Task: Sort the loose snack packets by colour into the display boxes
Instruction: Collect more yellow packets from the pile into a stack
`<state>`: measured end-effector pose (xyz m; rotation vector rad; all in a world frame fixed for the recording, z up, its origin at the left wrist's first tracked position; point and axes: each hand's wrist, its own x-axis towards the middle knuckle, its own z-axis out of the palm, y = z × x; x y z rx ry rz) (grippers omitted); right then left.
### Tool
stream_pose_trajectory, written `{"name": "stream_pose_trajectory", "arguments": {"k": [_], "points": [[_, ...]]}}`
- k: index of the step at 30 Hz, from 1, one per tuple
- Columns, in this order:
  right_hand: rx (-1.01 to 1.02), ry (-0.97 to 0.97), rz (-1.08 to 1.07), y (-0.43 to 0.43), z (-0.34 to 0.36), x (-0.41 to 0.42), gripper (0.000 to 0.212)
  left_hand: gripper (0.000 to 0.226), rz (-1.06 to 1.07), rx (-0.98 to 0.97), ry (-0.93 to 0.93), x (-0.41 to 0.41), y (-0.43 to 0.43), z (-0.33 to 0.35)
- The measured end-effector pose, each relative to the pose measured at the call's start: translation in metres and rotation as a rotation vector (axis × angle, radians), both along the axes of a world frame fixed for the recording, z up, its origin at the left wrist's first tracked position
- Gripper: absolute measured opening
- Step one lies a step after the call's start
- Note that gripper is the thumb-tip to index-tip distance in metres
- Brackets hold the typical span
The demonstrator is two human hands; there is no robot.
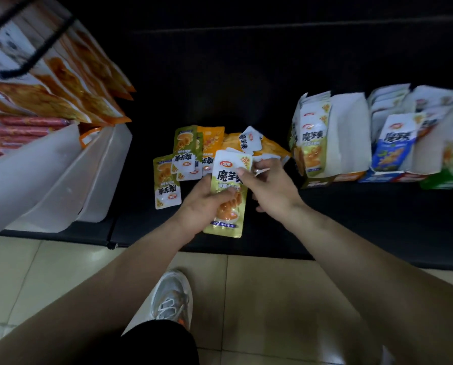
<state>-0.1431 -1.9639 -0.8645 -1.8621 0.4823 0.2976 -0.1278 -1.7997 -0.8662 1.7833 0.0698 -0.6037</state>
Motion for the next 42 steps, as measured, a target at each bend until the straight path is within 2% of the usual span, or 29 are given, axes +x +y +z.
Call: {"name": "stream_pose_trajectory", "arguments": {"k": [4,8,10,12,13,16,20,25,28,34,37,40,42], "points": [[-0.171,0.014,0.176,-0.042,0.031,-0.006,0.042,0.027,-0.015,0.029,-0.007,0.018,-0.033,0.024],[-0.511,0.11,0.585,-0.104,0.075,-0.018,0.037,0.024,-0.063,0.053,0.033,0.033,-0.075,0.046],[-0.594,0.195,0.666,-0.141,0.09,-0.027,0.038,0.019,-0.075,0.101,0.017,0.04,-0.098,0.054],[-0.636,0.256,0.67,-0.176,0.097,-0.037,0.037,0.038,-0.081,0.133,0.005,0.047,-0.123,0.057],[-0.643,0.274,0.654,-0.192,0.096,-0.042,0.035,0.049,-0.085,0.147,0.002,0.051,-0.135,0.054],[-0.648,0.282,0.564,-0.229,0.086,-0.054,0.033,0.058,-0.083,0.174,-0.016,0.055,-0.166,0.051],[-0.593,0.341,0.546,-0.25,0.07,-0.053,0.039,0.032,0.019,0.145,-0.119,0.063,-0.191,0.043],[-0.58,0.263,0.563,-0.249,0.059,-0.037,0.026,0.03,0.067,0.129,-0.179,0.07,-0.208,0.035],[-0.582,0.244,0.609,-0.243,0.055,-0.034,0.03,0.029,0.038,0.173,-0.212,0.075,-0.211,0.026],[-0.588,0.244,0.689,-0.232,0.046,-0.033,0.032,0.029,0.01,0.126,-0.21,0.08,-0.218,0.016],[-0.598,0.246,0.715,-0.228,0.044,-0.034,0.034,0.026,0.062,0.115,-0.222,0.079,-0.225,0.014],[-0.588,0.267,0.734,-0.226,0.043,-0.035,0.041,0.024,0.148,0.187,-0.284,0.081,-0.231,0.011],[-0.591,0.278,0.754,-0.225,0.042,-0.036,0.041,0.028,0.114,0.234,-0.284,0.083,-0.231,0.007]]}}
